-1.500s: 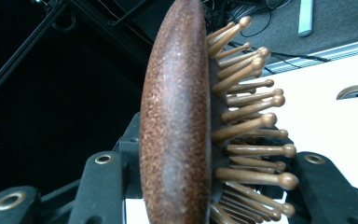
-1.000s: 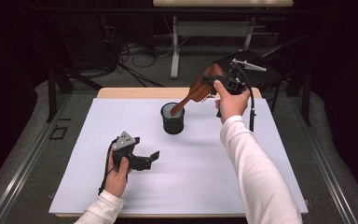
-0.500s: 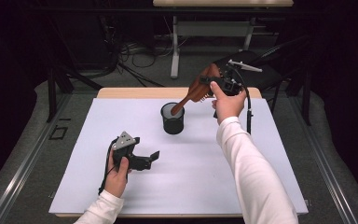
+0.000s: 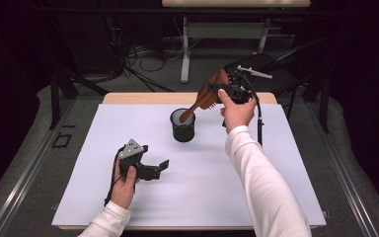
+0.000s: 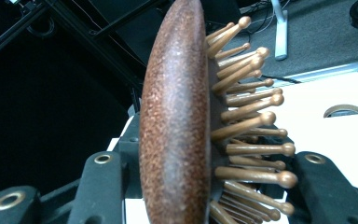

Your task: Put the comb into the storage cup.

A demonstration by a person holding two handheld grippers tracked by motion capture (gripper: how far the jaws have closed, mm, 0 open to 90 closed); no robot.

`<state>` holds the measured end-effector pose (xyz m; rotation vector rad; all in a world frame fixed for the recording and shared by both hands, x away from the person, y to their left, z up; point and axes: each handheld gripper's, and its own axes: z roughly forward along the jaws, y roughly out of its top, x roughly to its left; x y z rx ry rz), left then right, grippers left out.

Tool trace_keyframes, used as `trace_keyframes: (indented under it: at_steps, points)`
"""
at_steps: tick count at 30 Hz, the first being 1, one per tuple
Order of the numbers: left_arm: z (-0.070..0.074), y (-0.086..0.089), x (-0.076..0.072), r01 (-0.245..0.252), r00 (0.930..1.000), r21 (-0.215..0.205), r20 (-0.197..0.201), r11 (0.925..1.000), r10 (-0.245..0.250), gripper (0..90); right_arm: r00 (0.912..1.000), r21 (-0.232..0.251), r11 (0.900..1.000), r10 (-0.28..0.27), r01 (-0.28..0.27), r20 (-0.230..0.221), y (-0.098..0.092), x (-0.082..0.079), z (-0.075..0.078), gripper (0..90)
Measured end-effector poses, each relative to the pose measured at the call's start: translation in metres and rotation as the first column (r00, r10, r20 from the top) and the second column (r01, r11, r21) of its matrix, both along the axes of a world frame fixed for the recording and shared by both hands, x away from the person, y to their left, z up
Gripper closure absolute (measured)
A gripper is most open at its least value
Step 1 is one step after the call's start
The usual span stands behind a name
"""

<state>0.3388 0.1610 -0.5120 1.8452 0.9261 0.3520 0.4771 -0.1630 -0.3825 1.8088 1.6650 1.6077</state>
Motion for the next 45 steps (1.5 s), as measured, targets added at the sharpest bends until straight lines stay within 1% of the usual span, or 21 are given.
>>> trace_keyframes:
  at_steps: [16, 33, 45]
  points:
    - [0.000, 0.001, 0.000, -0.005, 1.0000, -0.001, 0.000, 1.0000, 0.005, 0.4, 1.0000, -0.011, 1.000, 0.004, -0.004, -0.003, 0.007, 0.003, -0.008, 48.4]
    - [-0.001, 0.003, 0.002, -0.011, 0.9999, -0.001, -0.005, 0.9999, 0.011, 0.4, 0.9995, -0.018, 1.000, 0.015, -0.016, -0.026, 0.016, 0.010, -0.022, 48.4]
    - [-0.001, 0.004, 0.001, -0.010, 0.9999, -0.006, -0.004, 0.9999, 0.010, 0.4, 0.9992, -0.030, 0.999, 0.016, -0.018, -0.037, 0.021, 0.011, -0.028, 48.3]
